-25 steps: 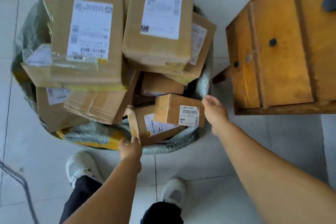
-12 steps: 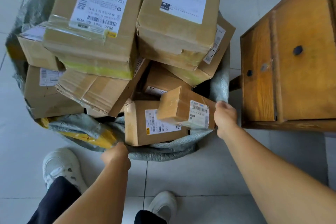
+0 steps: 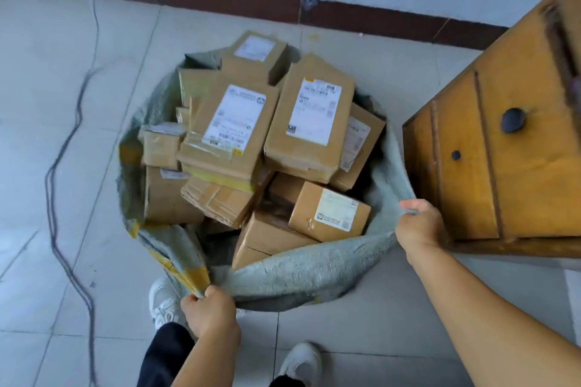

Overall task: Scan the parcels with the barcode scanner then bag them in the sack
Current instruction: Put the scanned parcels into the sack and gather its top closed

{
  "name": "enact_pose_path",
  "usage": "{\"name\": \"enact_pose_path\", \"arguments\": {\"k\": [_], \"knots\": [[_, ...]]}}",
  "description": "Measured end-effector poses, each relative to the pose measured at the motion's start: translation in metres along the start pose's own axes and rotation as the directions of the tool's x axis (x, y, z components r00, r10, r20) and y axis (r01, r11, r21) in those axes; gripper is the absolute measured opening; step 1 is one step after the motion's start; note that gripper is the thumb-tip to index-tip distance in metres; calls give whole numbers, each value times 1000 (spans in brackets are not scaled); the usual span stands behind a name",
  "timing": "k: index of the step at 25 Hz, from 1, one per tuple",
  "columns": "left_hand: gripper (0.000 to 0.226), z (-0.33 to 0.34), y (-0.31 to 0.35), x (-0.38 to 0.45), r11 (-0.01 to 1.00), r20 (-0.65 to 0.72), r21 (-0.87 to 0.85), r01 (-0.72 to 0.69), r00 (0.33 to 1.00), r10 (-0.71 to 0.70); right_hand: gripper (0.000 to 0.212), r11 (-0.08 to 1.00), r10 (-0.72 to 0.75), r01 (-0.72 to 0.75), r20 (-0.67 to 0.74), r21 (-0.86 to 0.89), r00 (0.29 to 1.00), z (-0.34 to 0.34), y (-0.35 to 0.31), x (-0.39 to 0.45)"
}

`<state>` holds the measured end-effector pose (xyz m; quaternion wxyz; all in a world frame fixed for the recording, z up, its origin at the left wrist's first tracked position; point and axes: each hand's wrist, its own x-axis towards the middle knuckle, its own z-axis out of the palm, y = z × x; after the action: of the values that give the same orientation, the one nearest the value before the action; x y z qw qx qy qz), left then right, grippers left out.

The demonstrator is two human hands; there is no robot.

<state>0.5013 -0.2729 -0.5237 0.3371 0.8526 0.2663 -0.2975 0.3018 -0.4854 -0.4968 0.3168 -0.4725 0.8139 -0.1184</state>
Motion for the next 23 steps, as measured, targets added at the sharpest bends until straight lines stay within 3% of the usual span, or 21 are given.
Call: {"name": "enact_pose_path", "arguments": {"k": [6, 11, 17, 23], "knots": [[23, -36, 59, -49, 990, -42, -59, -131, 991, 128, 37, 990, -100, 101, 16, -100, 995, -42, -42, -20], [10, -55, 88, -79, 966, 24, -12, -259, 966, 259, 34, 966, -198, 206, 69, -158, 978, -46, -79, -47], [16, -45, 93, -55, 992, 156, 101, -75, 986, 59, 46, 916, -84, 169, 237, -364, 968, -29, -90, -62], [30, -41, 96, -36, 969, 389, 248, -11, 917, -90, 55, 825, -18, 219, 364, -521, 931, 3, -107, -105]]}}
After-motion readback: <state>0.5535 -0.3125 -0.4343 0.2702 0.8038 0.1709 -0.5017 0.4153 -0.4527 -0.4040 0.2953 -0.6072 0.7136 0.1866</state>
